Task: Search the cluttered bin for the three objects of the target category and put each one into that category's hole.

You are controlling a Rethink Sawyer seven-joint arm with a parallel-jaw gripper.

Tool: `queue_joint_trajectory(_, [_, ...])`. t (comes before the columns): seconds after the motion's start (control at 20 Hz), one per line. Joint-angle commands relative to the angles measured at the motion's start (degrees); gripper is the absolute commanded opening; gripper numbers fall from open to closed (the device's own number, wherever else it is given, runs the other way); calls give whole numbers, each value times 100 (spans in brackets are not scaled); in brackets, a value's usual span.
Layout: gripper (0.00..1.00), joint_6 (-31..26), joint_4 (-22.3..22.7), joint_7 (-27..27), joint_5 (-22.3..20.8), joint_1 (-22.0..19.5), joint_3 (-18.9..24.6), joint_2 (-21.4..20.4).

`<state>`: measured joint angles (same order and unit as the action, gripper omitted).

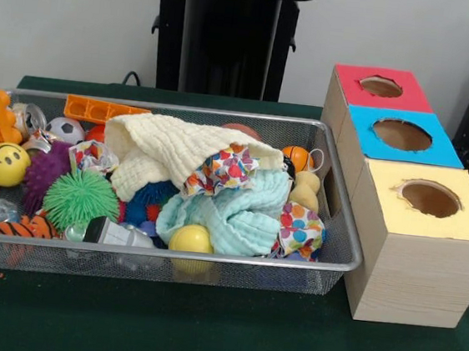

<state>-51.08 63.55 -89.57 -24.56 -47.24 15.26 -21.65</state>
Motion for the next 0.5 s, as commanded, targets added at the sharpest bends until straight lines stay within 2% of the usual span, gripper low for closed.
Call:
queue_joint_trajectory(0.05, [100, 330, 798, -1079, 132, 425, -204, 18])
queue_joint_trajectory(0.5, [100, 478, 882, -2104, 462, 1318, -655, 7])
